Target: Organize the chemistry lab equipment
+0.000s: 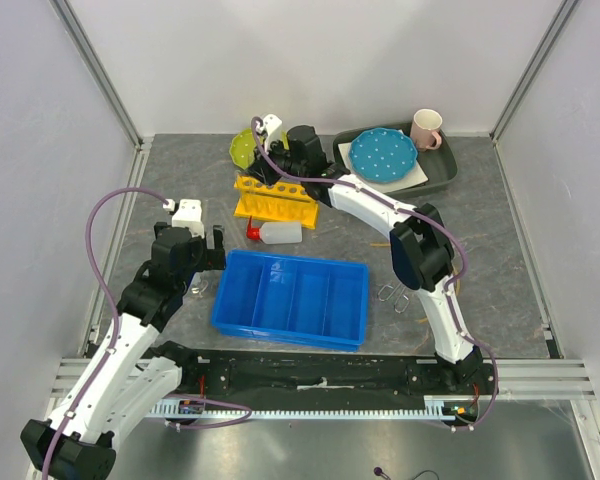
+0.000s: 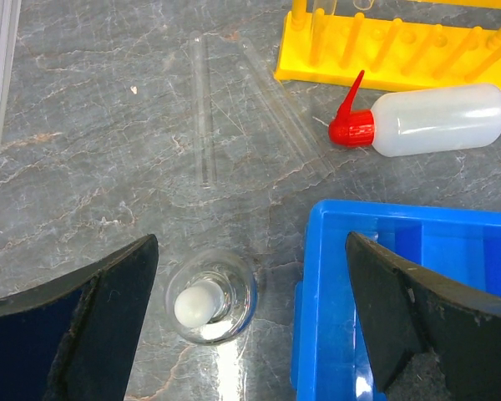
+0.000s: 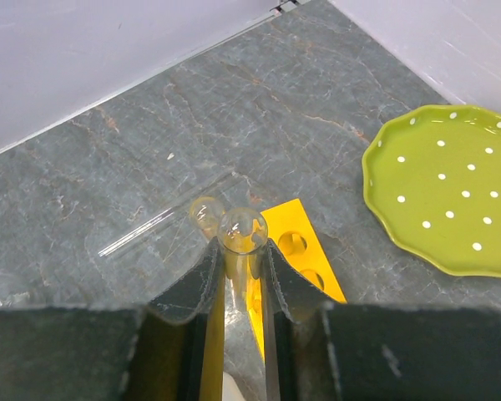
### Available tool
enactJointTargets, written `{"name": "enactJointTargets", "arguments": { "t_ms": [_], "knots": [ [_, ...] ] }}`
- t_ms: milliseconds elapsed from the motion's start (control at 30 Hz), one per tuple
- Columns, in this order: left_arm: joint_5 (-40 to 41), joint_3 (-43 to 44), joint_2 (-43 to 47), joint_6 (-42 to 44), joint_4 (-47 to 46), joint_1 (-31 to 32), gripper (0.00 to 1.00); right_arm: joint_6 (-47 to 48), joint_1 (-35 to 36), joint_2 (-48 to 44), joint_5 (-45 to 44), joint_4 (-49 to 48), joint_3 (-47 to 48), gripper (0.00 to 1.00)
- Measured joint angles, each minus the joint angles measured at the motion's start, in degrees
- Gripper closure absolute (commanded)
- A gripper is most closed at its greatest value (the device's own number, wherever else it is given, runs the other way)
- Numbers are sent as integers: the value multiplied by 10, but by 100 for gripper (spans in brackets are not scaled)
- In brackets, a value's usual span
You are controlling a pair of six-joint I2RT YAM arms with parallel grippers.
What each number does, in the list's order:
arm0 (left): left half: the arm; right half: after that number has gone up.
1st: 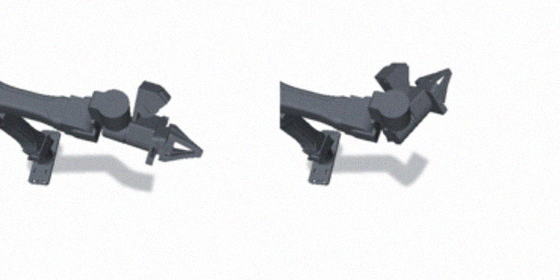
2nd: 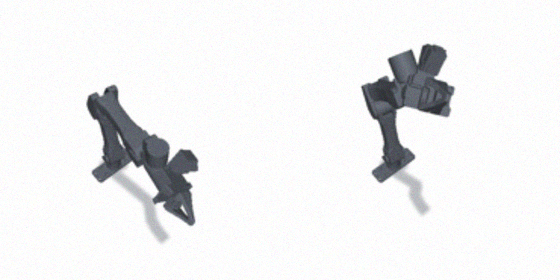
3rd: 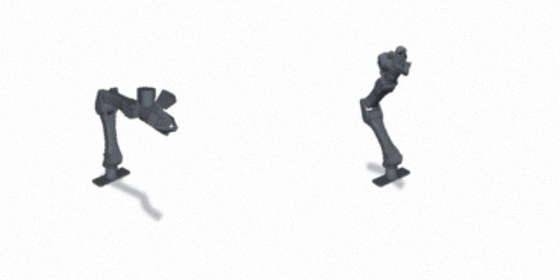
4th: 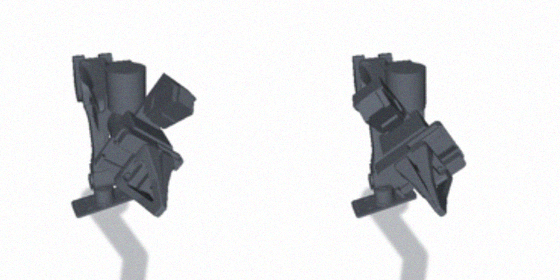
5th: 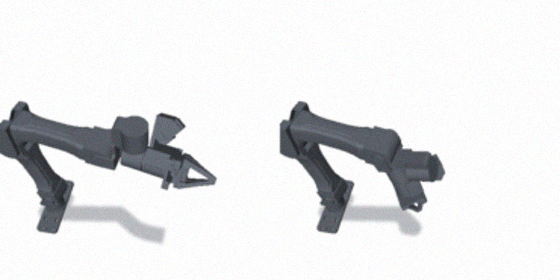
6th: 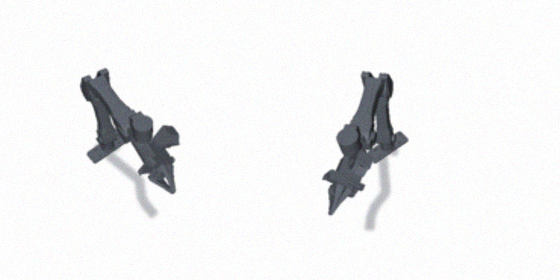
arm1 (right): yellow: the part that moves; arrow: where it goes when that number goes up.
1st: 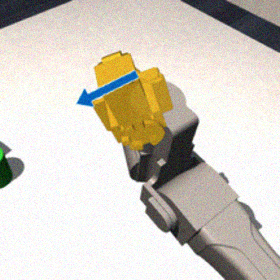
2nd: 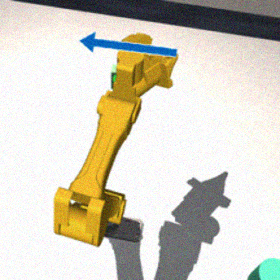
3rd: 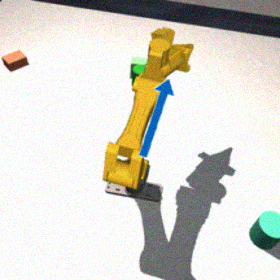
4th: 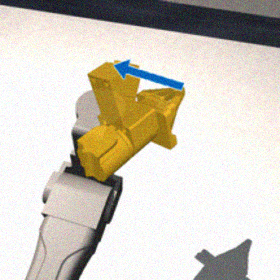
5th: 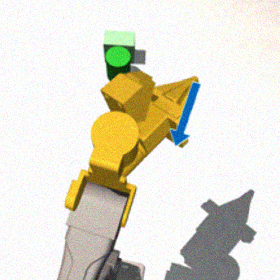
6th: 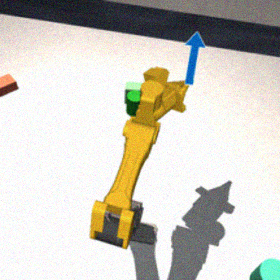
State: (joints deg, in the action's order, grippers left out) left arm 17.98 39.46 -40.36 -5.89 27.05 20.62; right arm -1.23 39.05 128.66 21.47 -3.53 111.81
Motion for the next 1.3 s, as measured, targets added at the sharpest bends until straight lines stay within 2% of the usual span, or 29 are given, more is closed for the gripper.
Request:
{"name": "enactJointTargets", "arguments": {
  "t_ms": [500, 967, 1300],
  "knots": [
    [0, -2, 0, 0, -3, 0, 0, 38, 6, 23, -21, -8, 3, 86],
    [0, -5, 0, 0, -6, 0, 0, 52, 9, 28, -31, -8, -9, 78],
    [-1, -5, 0, 0, -7, 0, 0, 51, 10, 37, -31, -12, -23, 61]
  ]
}}
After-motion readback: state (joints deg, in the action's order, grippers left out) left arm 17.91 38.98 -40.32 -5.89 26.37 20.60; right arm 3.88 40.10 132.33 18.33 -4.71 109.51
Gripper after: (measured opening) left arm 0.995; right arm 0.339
